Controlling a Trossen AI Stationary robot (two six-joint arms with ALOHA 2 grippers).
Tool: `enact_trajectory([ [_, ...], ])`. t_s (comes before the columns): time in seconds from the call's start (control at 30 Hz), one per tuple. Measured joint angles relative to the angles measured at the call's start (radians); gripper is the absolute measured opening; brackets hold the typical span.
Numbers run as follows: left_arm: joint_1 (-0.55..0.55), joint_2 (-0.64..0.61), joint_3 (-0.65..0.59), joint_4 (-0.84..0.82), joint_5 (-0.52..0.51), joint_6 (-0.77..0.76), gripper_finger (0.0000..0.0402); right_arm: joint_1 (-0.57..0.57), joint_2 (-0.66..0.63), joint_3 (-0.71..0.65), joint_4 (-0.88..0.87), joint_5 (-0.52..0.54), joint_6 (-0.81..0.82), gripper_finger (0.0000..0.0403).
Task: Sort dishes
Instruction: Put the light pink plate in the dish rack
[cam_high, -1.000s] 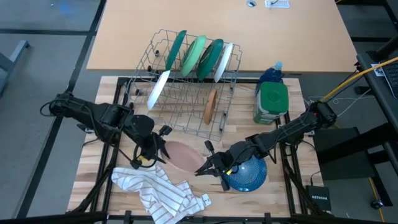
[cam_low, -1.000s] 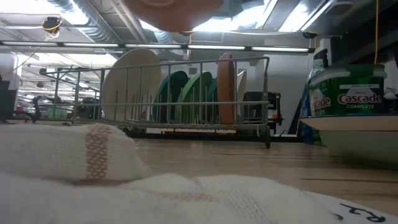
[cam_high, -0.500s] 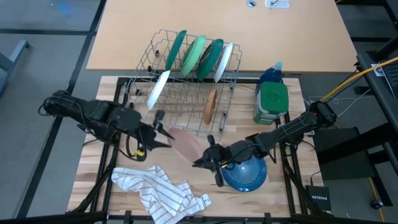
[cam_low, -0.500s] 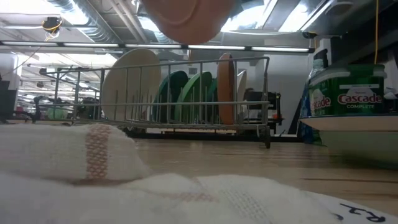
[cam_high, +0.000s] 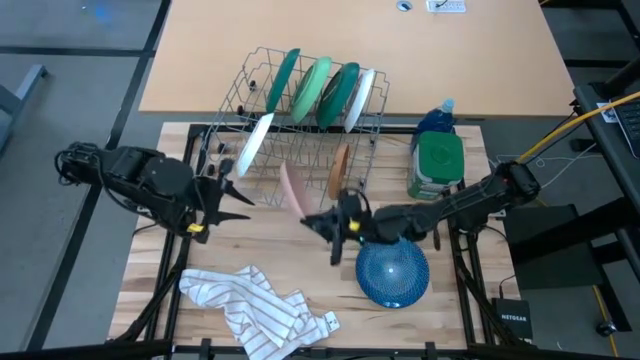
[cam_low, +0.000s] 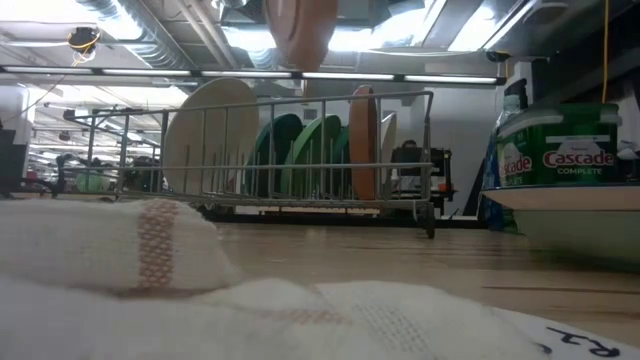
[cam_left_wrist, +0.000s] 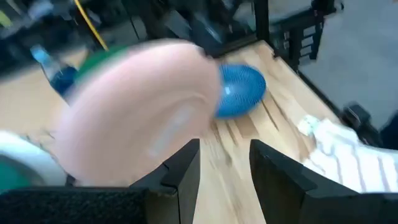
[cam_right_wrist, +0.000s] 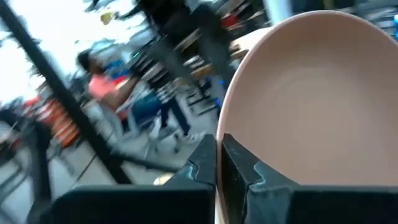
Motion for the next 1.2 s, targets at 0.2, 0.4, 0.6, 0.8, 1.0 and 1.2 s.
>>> enact_trajectory([
  [0.2, 0.000, -0.005, 0.000, -0.190, -0.033, -0.100, 0.0129, -0.108, 0.000, 0.000, 0.026, 0.008, 0.181, 0.0007],
  [0.4, 0.000, -0.004, 0.000, -0.243, -0.078, -0.099, 0.0129, -0.206, 0.000, 0.000, 0.057, 0.007, 0.299, 0.0006],
  [0.6, 0.000, -0.004, -0.001, -0.243, -0.088, -0.084, 0.0129, -0.275, 0.000, 0.000, 0.064, 0.035, 0.397, 0.0006],
  [0.8, 0.000, -0.004, -0.001, -0.243, -0.087, -0.091, 0.0129, -0.288, 0.000, 0.000, 0.010, 0.111, 0.445, 0.0006],
  [1.0, 0.000, -0.004, -0.001, -0.243, -0.087, -0.091, 0.0129, -0.285, 0.000, 0.001, -0.051, 0.147, 0.523, 0.0006],
  [1.2, 0.000, -0.004, -0.001, -0.243, -0.087, -0.092, 0.0129, -0.286, 0.000, 0.001, -0.085, 0.208, 0.527, 0.0006],
])
